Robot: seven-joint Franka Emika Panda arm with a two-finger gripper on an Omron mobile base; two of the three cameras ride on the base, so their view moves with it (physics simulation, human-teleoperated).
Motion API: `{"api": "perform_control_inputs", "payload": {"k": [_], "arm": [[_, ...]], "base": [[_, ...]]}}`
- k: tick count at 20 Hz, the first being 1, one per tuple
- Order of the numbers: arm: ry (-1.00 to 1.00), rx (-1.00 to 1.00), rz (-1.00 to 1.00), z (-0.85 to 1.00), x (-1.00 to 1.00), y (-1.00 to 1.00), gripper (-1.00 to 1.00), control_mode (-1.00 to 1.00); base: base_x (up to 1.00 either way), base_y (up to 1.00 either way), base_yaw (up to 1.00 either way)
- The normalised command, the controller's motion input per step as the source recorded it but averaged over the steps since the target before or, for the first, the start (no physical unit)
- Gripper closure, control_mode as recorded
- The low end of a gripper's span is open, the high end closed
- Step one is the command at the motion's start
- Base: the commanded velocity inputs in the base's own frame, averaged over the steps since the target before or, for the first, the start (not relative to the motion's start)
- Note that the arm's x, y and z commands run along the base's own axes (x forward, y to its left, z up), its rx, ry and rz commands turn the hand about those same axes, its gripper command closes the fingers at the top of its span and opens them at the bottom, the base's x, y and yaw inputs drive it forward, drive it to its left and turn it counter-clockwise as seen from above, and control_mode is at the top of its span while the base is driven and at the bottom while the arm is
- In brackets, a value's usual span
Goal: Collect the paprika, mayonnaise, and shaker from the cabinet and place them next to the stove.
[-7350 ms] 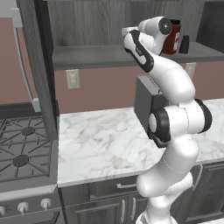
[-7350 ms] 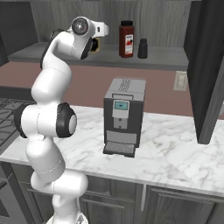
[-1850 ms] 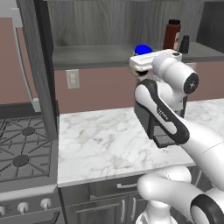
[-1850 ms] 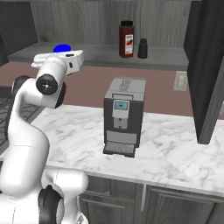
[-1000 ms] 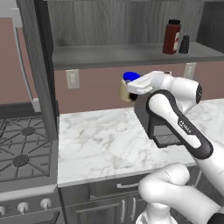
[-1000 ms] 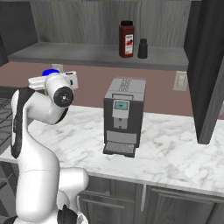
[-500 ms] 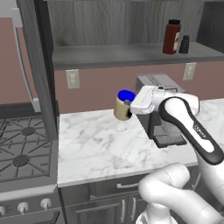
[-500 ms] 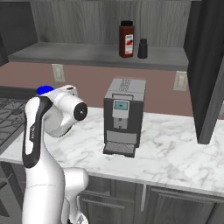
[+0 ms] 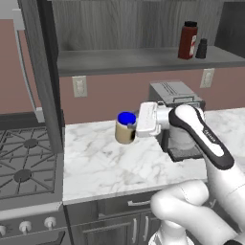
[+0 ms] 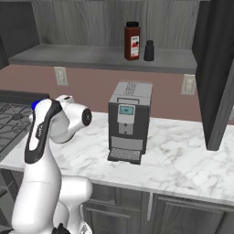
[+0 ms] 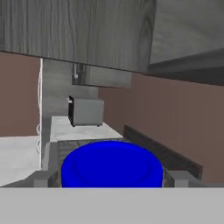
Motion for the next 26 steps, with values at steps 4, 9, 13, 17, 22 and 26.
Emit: {"api": "perform_control_inputs", "payload": {"k": [4,9,13,17,22,26], "arm": [[0.02,-0.10,0.16,-0.32,0.02,0.49,1.00,-1.00],[0.01,-0.07,0.09,-0.29,0.11,0.49,1.00,-1.00],[0.00,0.00,0.02,-0.20,0.16,0.43,1.00,-1.00],[0.00,0.00,0.01,-0.24,0.18,0.34,1.00,-1.00],[0.00,0.00,0.00,-0.31,0.20,0.28,1.00,-1.00],[0.00,0.00,0.01,-0.33,0.26,0.30,1.00,-1.00]], "base": [[0.00,0.00,0.00],[0.00,0.00,0.00],[0.00,0.00,0.00],[0.00,0.00,0.00],[0.00,0.00,0.00],[0.00,0.00,0.00]]}}
